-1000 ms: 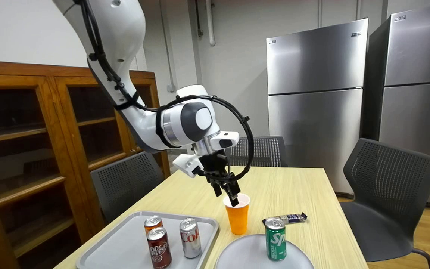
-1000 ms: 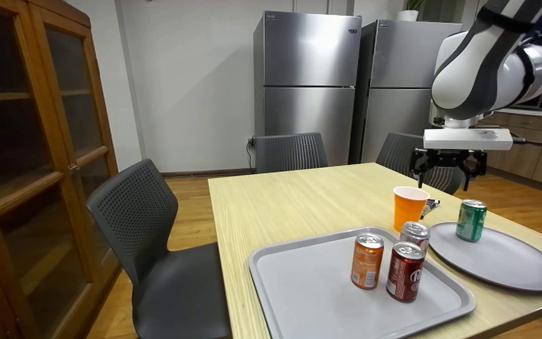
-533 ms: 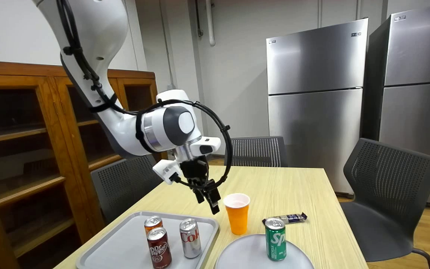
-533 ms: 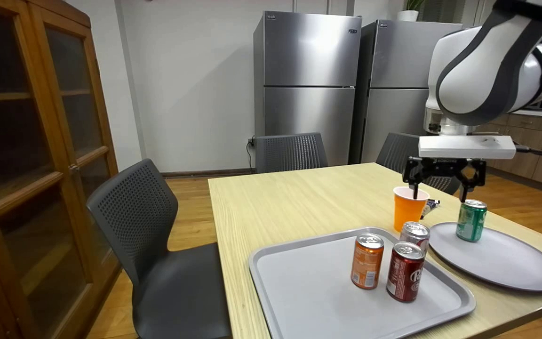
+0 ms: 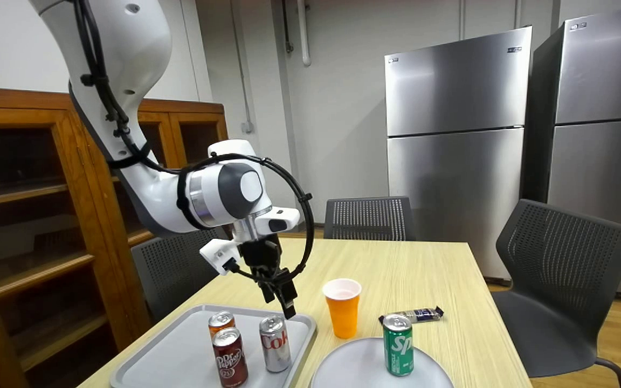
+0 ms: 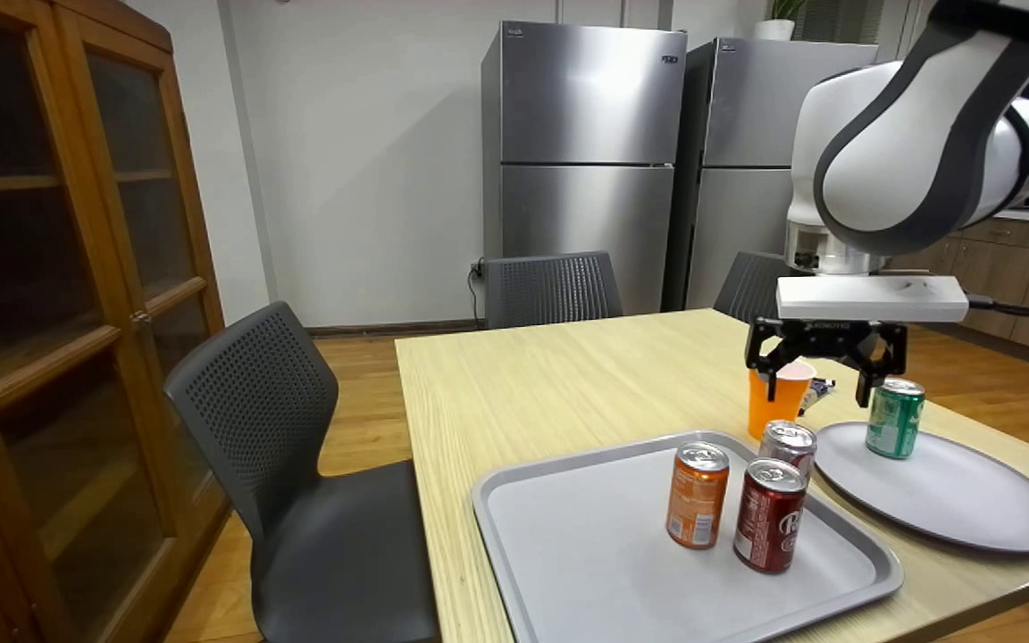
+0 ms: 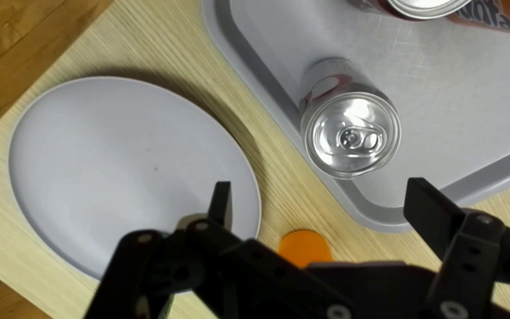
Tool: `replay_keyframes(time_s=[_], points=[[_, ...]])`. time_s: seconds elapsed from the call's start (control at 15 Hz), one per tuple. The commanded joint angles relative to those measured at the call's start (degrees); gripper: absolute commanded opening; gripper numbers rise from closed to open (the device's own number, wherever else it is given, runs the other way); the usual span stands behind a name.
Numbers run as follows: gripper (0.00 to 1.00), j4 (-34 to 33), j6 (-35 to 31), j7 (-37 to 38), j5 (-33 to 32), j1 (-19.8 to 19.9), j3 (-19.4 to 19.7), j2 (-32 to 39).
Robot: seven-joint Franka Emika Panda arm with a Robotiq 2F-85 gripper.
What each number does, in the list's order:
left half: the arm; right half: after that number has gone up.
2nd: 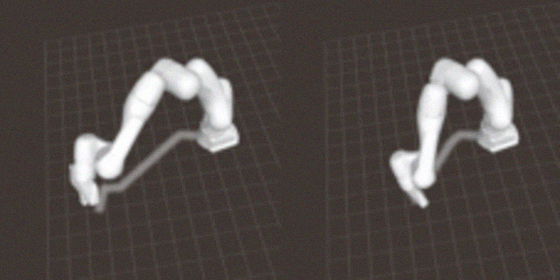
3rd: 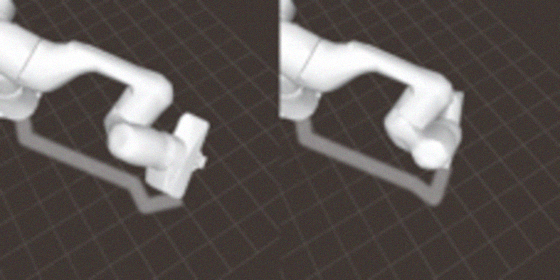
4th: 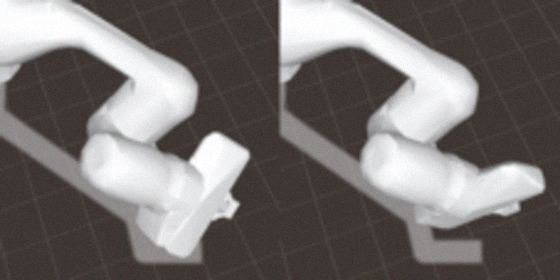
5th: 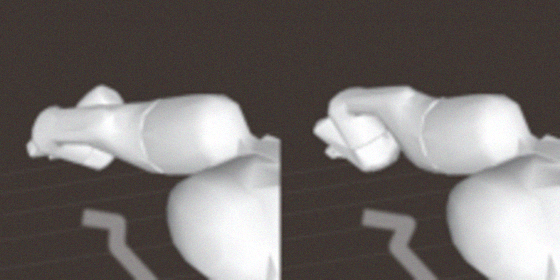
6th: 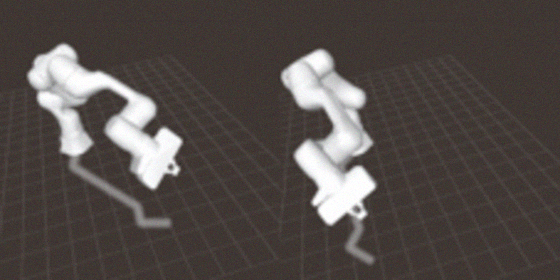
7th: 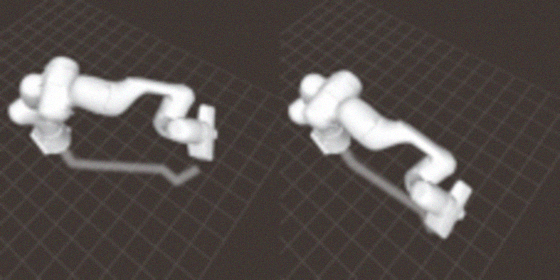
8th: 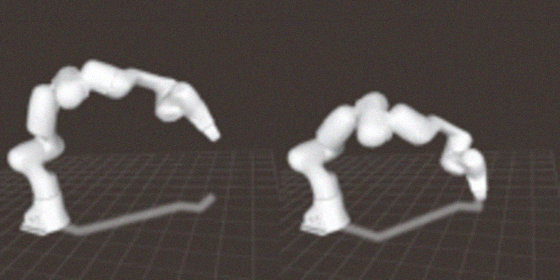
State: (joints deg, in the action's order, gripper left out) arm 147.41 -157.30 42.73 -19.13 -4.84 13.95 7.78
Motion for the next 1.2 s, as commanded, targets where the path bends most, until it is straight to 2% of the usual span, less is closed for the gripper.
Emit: replay_keyframes(time_s=[0.0, 1.13], points=[[1.00, 0.5, -1.1, 1.2, 0.3, 0.9, -2.0, 0.2], [1.00, -2.2, -3.3, 1.2, 2.7, -2.0, -1.8, 8.2]])
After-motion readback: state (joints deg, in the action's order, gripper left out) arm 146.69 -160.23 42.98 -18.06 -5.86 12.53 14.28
